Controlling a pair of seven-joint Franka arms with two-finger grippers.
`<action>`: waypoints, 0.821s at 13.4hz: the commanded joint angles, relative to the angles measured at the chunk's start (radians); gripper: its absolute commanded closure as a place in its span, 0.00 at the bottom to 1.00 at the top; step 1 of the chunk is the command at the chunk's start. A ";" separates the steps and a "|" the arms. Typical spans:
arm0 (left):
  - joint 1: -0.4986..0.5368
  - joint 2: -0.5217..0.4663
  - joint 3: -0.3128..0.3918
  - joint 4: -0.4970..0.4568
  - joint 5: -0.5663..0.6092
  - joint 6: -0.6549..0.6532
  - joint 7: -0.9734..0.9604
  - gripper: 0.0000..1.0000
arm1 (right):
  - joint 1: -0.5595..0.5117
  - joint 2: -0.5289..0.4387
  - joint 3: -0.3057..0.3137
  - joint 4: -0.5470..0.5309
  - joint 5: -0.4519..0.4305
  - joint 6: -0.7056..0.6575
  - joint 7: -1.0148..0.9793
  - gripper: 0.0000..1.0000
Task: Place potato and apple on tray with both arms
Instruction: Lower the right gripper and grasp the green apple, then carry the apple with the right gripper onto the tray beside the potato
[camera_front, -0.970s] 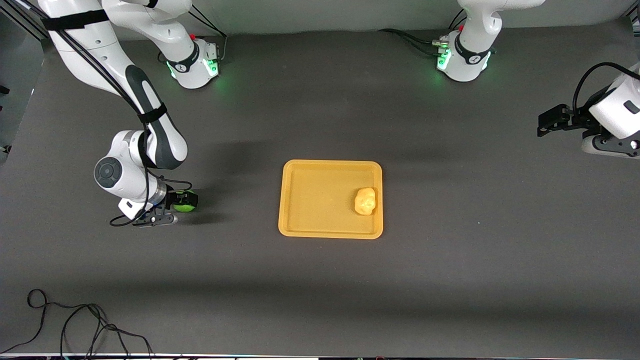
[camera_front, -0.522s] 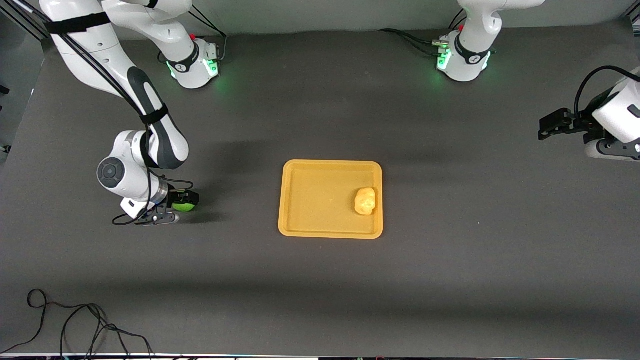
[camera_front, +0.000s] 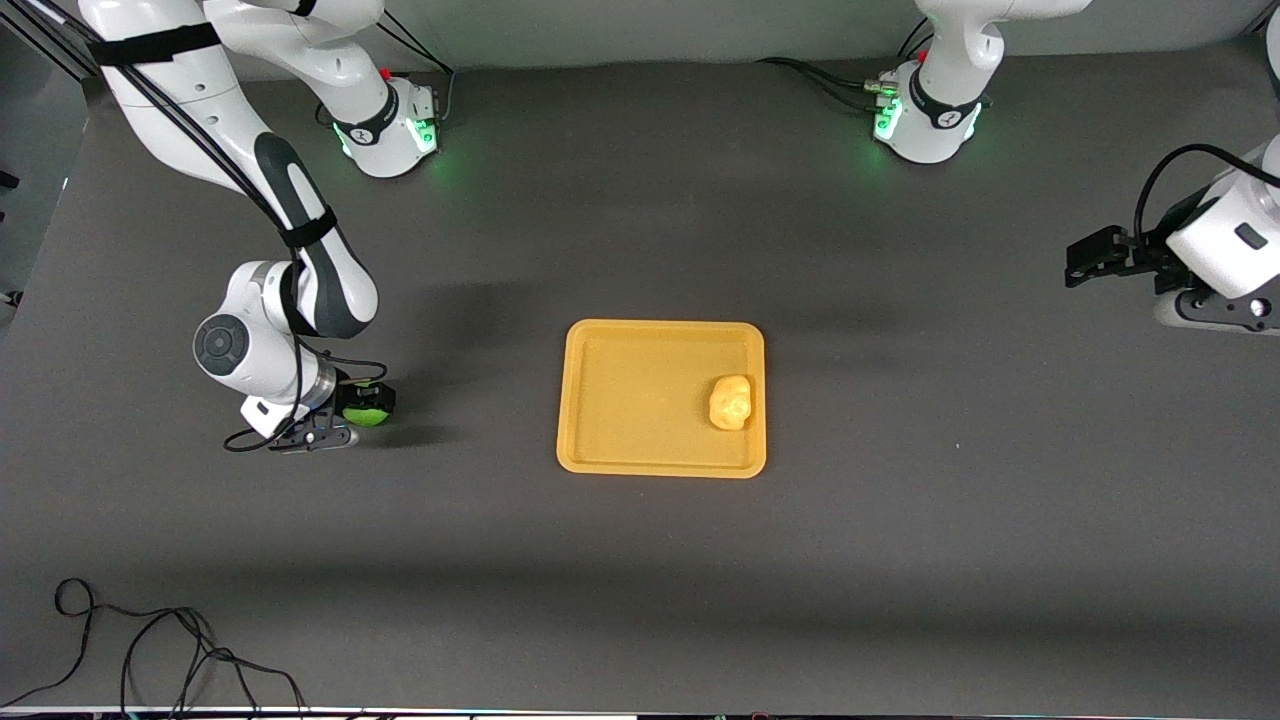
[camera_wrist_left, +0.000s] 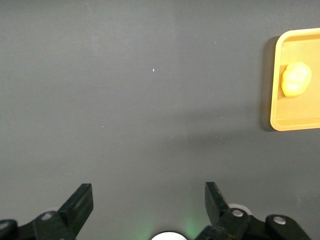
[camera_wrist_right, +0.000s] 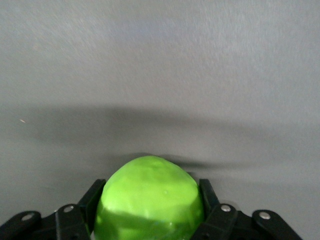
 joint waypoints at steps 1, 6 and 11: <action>-0.035 0.010 0.034 0.028 -0.004 -0.019 -0.017 0.00 | 0.011 -0.016 0.005 0.104 0.030 -0.103 -0.027 0.45; -0.021 0.010 0.033 0.026 -0.005 -0.019 -0.015 0.00 | 0.074 -0.005 0.005 0.391 0.028 -0.371 0.086 0.46; -0.021 0.010 0.031 0.026 0.009 -0.019 -0.012 0.00 | 0.178 0.026 0.005 0.627 0.025 -0.590 0.337 0.46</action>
